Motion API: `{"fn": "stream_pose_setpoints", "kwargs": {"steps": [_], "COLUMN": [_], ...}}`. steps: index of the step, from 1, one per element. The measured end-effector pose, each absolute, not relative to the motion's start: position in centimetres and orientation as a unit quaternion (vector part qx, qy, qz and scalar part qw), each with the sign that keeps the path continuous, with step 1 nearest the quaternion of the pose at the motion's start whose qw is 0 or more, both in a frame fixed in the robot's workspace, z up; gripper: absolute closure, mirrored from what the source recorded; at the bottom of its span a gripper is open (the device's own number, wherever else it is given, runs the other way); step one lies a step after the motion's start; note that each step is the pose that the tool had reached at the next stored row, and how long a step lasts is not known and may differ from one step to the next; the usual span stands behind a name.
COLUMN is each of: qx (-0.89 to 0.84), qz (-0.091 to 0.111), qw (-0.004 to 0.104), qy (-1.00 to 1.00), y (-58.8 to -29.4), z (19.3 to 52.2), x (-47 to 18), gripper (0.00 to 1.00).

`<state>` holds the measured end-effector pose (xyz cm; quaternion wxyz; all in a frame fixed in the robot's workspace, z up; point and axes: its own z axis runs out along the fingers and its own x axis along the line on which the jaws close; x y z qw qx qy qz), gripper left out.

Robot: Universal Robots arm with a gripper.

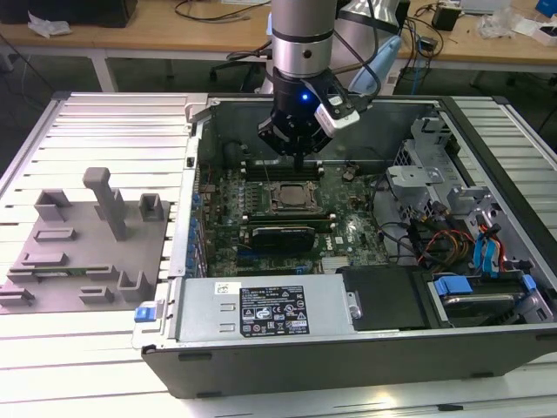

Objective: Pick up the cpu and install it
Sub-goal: 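Install the first cpu locking lever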

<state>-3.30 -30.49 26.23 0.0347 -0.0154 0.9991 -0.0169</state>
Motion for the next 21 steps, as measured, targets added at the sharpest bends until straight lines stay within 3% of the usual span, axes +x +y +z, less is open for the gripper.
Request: {"fn": "stream_pose_setpoints", "kwargs": {"steps": [21], "qx": [-0.015], "qz": [-0.017], "qw": [0.035], "qy": [0.999], "y": [-30.5], "z": [26.2], "x": [-5.6], "gripper": [0.89]}}
